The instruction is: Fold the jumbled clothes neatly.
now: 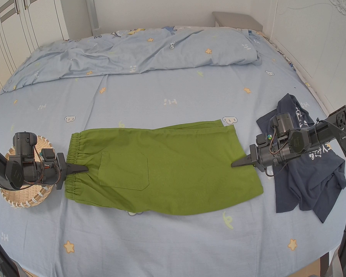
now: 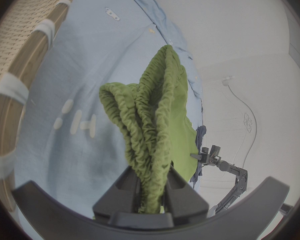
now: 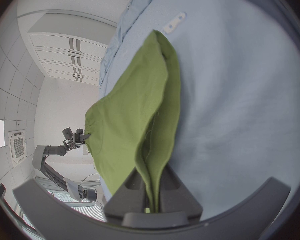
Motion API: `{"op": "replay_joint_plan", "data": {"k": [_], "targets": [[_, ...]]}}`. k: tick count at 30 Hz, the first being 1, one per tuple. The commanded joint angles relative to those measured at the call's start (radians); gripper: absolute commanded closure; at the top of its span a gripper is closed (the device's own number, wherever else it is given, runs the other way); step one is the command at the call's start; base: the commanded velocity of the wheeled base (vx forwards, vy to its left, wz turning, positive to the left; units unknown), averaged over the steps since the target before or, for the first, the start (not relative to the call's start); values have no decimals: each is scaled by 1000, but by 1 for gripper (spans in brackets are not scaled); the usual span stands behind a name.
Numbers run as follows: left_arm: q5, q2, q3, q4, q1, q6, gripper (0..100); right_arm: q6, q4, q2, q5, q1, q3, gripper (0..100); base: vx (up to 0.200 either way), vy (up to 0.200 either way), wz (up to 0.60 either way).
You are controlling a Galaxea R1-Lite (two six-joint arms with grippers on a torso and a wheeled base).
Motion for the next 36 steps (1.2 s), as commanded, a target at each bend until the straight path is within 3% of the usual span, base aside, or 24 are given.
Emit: {"op": "replay_joint_plan", "data": {"k": [1, 5, 13, 18, 19, 21, 27, 36], "targets": [[0, -11, -26, 63, 2, -1, 100, 5, 12, -138, 6, 0, 42, 100, 0, 0, 0], [-2, -70, -83, 231, 1, 2, 100, 13, 96, -294, 6, 2, 86, 100, 0, 0, 0], [-2, -102, -49, 351, 1, 102, 100, -1, 197, -412, -6, 9, 204, 100, 0, 0, 0], [3, -137, 49, 503, 7, 295, 100, -63, 167, -483, -6, 14, 462, 100, 0, 0, 0], [3, -137, 49, 503, 7, 295, 100, -63, 167, -483, -6, 14, 462, 100, 0, 0, 0], [8, -157, 124, 531, 16, 386, 100, -83, 93, -500, -6, 22, 611, 100, 0, 0, 0], [11, -214, 271, 526, 45, 461, 100, -70, -189, -498, -6, 60, 868, 100, 0, 0, 0], [5, -223, 353, 524, 86, 547, 100, -67, -281, -458, -6, 81, 948, 100, 0, 0, 0]]}}
